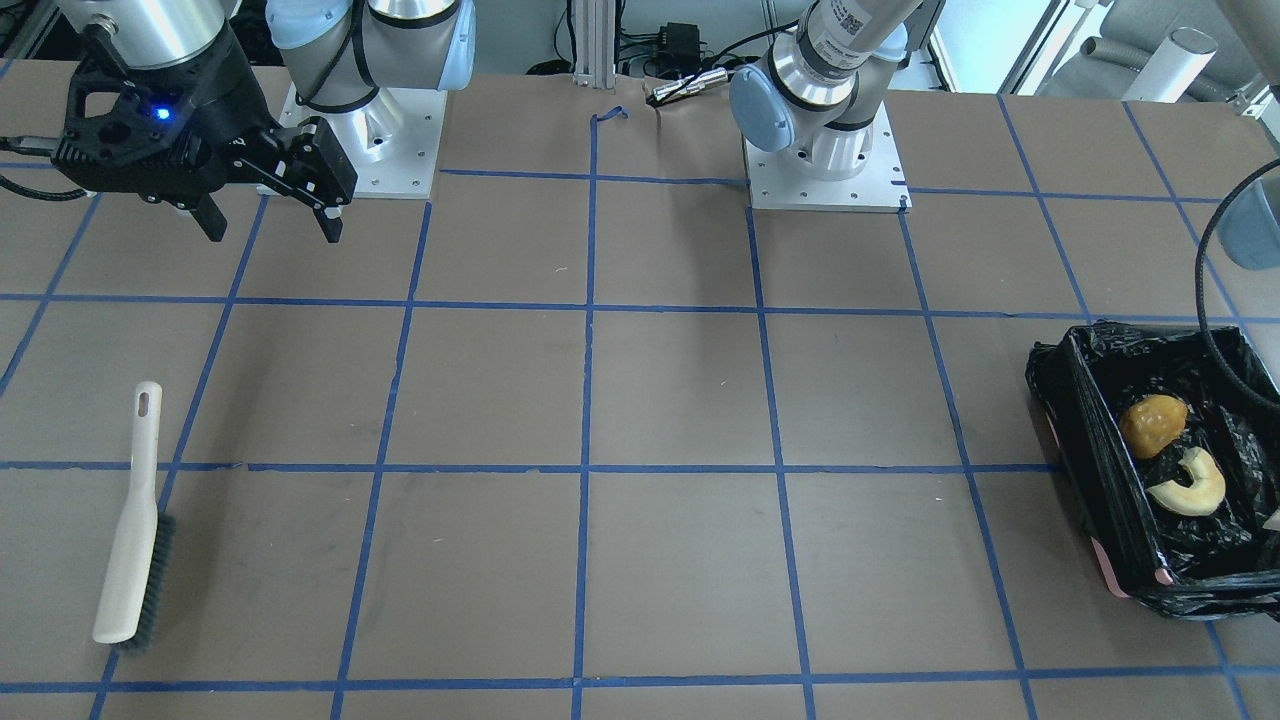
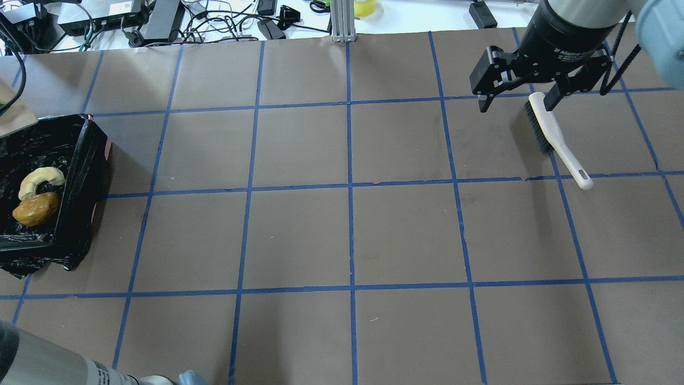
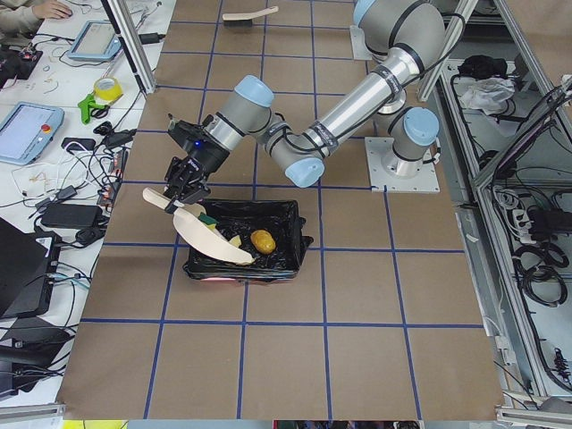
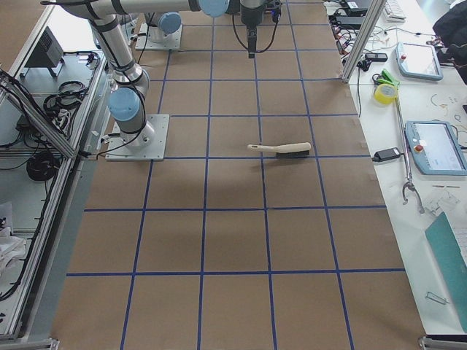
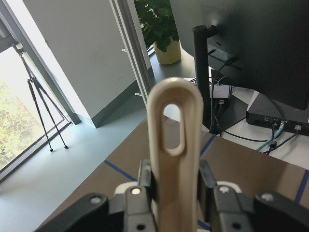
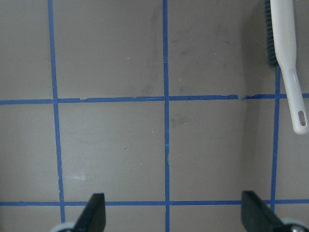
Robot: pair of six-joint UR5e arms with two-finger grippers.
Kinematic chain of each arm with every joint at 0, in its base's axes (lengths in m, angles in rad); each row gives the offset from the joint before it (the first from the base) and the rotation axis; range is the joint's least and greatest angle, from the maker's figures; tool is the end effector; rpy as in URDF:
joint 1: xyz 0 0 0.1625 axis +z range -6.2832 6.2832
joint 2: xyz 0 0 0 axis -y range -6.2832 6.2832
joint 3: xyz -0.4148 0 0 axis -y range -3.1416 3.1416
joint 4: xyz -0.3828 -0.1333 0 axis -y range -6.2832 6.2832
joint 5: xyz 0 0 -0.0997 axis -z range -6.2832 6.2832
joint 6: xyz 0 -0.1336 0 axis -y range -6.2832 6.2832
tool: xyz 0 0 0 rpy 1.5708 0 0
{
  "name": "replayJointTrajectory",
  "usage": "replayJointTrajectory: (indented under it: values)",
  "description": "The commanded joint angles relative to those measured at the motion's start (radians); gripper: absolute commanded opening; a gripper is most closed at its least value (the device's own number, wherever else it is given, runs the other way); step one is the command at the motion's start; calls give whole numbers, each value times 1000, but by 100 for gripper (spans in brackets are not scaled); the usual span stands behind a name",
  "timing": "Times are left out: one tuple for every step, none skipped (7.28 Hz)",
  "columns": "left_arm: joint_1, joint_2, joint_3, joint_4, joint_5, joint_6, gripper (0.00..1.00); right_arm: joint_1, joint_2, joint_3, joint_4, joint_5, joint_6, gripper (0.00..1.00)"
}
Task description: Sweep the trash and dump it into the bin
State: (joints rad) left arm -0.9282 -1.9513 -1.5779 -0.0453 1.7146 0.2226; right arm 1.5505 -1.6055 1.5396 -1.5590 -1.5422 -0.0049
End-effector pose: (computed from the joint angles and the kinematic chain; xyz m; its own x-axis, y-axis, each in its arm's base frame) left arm 0.3103 -0.6050 0.4380 -0.7522 -0.6059 -0.2590 -0.0875 0.4815 -0.8721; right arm 0.1275 -0.4770 0.4743 -0.9995 0.0138 -0.0283 0.0154 0.9984 -0.0542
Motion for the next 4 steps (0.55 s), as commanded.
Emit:
replayJointTrajectory:
  values:
    - [-3, -2, -17, 64, 3, 50, 0, 0, -1, -1, -3, 1, -1, 100]
    - [-6, 3, -30, 77, 3, 50, 0, 0, -1, -1, -3, 1, -1, 100]
    - [-7, 5, -36, 102, 3, 66, 0, 0, -1, -1, -3, 2, 0, 100]
    - [-18, -1, -50, 169, 5, 98, 0, 0, -1, 0, -1, 1, 0, 100]
